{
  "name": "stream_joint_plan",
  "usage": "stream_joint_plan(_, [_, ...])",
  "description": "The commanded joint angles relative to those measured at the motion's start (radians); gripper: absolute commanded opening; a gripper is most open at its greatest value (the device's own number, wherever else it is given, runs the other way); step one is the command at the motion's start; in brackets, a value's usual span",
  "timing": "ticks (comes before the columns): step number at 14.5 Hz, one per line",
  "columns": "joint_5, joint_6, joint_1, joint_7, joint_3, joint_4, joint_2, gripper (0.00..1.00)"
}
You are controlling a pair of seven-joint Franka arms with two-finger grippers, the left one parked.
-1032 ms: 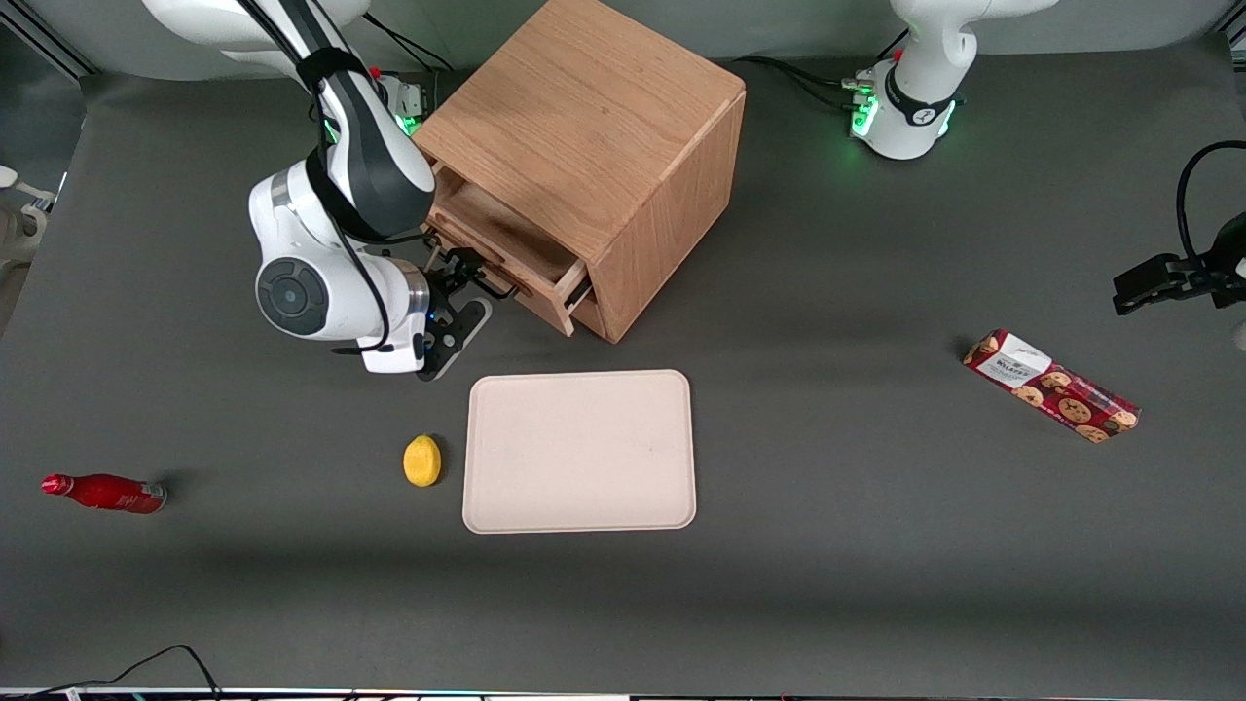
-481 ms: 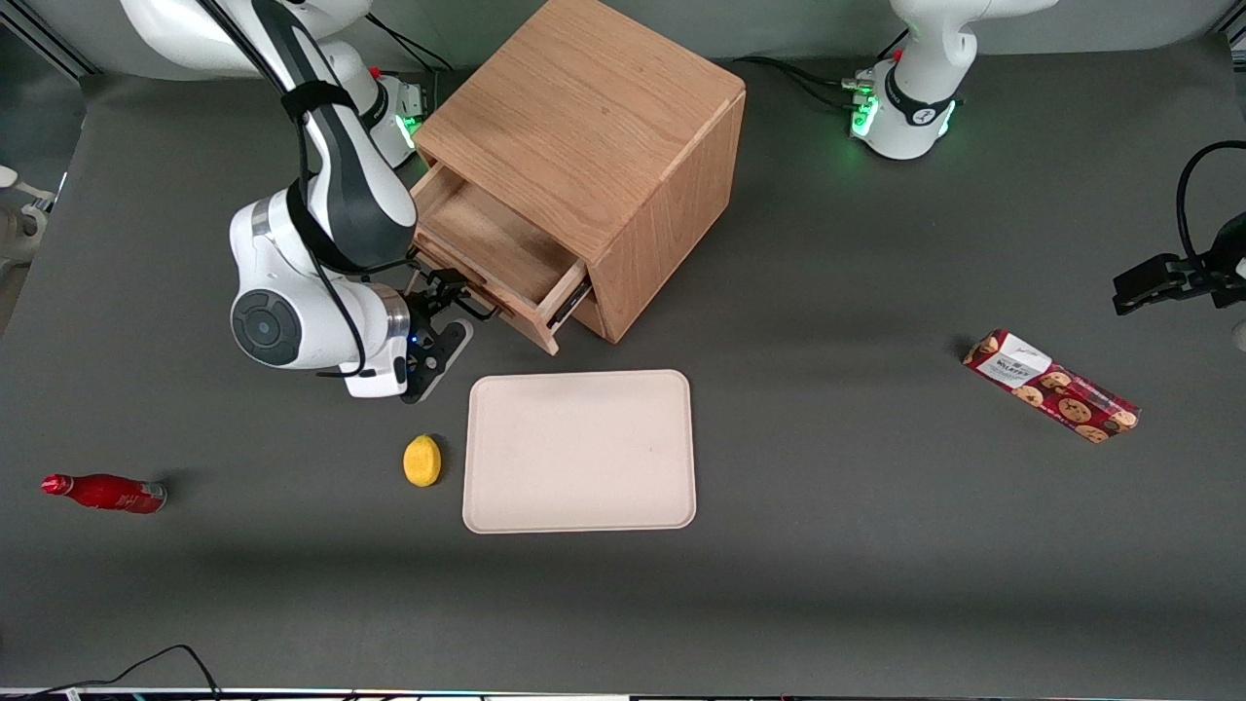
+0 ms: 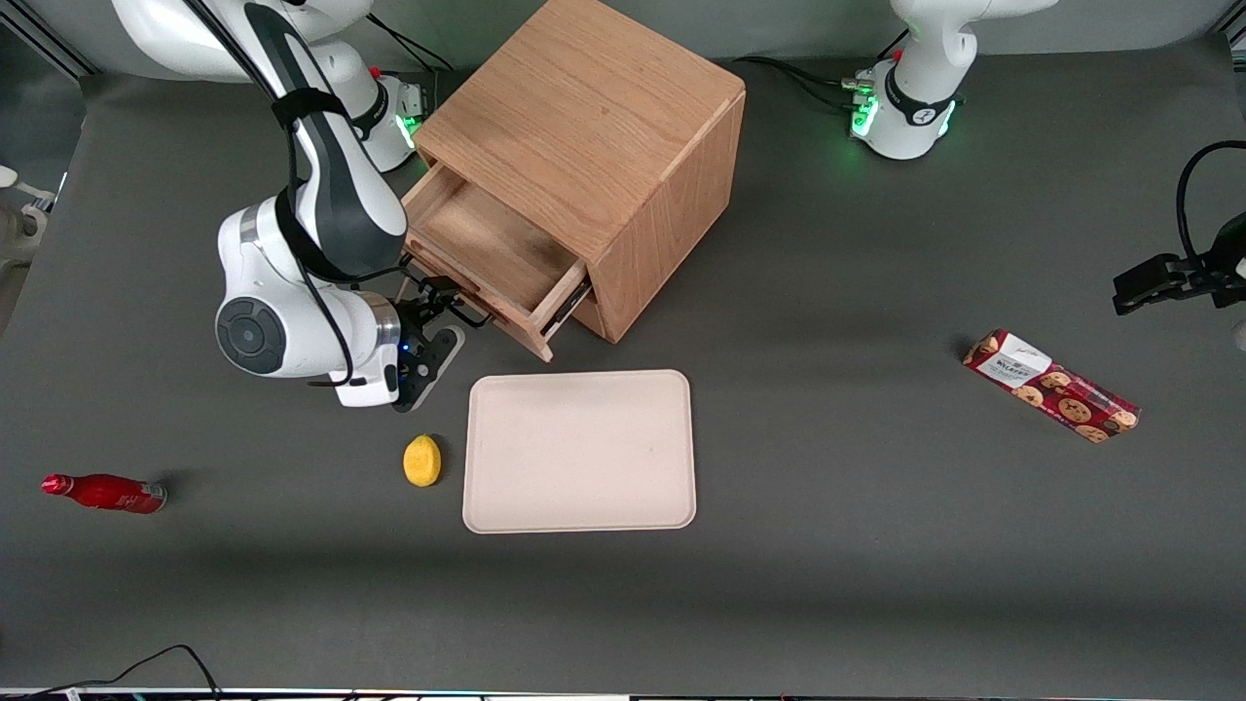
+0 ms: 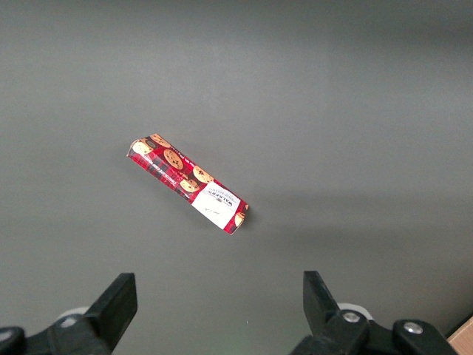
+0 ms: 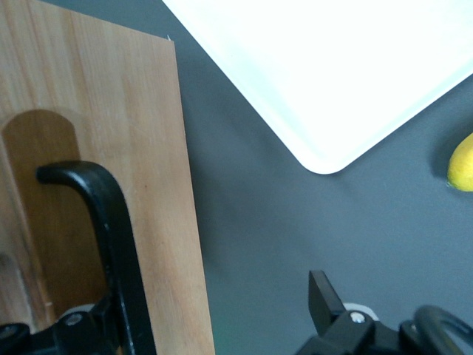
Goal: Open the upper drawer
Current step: 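Pull the upper drawer handle outward with the right gripper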
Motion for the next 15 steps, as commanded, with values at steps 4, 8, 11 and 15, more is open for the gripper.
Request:
stream_joint_plan(4, [-0.016, -0.009, -0.038, -0.075, 0.002, 0.065, 0.052, 1.00])
stream_joint_plan(8, [-0.031, -0.008, -0.052, -0.088, 0.002, 0.083, 0.058, 1.00])
stream_joint_plan(11, [-0.039, -0.009, -0.067, -0.109, 0.003, 0.106, 0.075, 1.00])
stream_joint_plan(15, [-0.040, -0.009, -0.084, -0.131, 0.003, 0.134, 0.095, 1.00])
